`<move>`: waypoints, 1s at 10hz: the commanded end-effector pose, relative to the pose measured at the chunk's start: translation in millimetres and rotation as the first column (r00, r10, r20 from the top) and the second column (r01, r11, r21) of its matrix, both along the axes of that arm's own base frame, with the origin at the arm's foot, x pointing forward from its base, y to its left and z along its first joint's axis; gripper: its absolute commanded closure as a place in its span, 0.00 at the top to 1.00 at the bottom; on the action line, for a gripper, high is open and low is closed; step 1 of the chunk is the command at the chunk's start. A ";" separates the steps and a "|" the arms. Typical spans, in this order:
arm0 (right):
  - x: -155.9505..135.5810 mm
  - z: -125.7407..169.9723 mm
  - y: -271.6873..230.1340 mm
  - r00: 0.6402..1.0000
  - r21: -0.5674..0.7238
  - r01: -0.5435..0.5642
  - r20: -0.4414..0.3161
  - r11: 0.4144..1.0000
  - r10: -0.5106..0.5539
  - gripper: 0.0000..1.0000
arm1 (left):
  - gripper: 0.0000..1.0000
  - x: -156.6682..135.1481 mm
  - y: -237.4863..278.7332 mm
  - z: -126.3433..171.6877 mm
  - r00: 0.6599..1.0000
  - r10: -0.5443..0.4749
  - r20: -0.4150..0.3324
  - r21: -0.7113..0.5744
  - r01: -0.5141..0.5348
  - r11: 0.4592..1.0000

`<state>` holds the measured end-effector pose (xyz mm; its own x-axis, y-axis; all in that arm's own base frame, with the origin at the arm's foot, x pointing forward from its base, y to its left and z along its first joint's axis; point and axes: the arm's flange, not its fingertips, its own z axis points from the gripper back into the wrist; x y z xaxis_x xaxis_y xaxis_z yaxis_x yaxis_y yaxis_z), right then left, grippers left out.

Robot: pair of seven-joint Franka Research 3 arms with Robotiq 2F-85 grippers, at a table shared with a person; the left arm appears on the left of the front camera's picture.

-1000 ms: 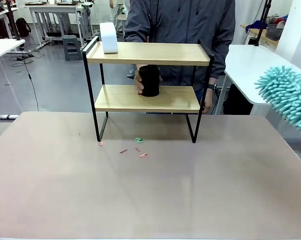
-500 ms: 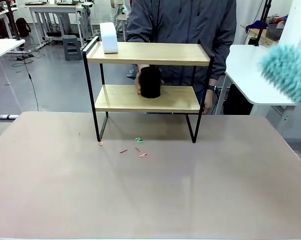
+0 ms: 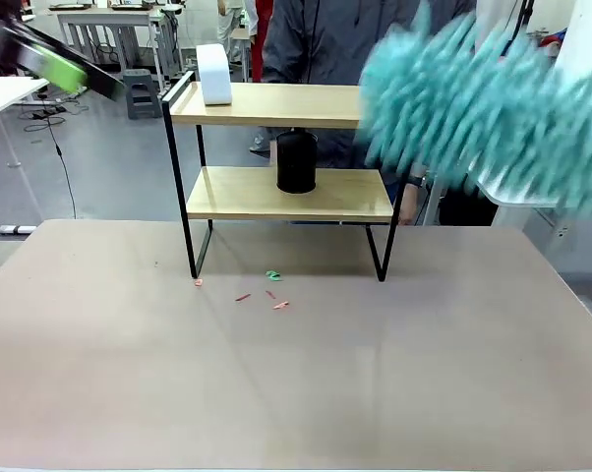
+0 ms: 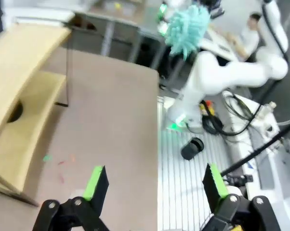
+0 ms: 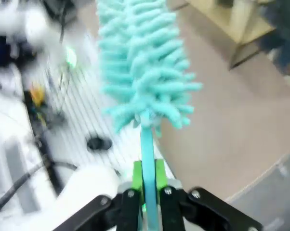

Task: Clean the shelf.
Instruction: Hand the Duster back to the human.

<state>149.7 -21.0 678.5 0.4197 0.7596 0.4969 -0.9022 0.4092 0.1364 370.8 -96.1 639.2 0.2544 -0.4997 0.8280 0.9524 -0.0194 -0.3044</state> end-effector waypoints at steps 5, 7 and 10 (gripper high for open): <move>18.7 -19.7 29.2 0.993 -0.067 -0.081 -0.091 0.994 0.074 0.12 | 1.00 13.3 -35.0 -43.0 0.994 -0.051 -0.099 -0.015 0.050 0.999; 62.9 -4.5 74.0 0.973 -0.159 -0.189 -0.167 0.969 0.162 0.12 | 1.00 27.9 -65.6 -54.4 0.987 -0.048 -0.153 -0.020 0.045 0.999; 112.2 -10.2 144.4 0.940 -0.261 -0.260 -0.288 0.930 0.182 0.12 | 1.00 38.9 -105.1 -73.5 0.986 -0.067 -0.152 0.016 0.070 0.997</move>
<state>249.0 116.2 651.2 0.3129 0.9318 0.1840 -0.9295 0.2606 0.2610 406.8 -192.1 559.8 0.3373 -0.5381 0.7724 0.8898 -0.0855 -0.4482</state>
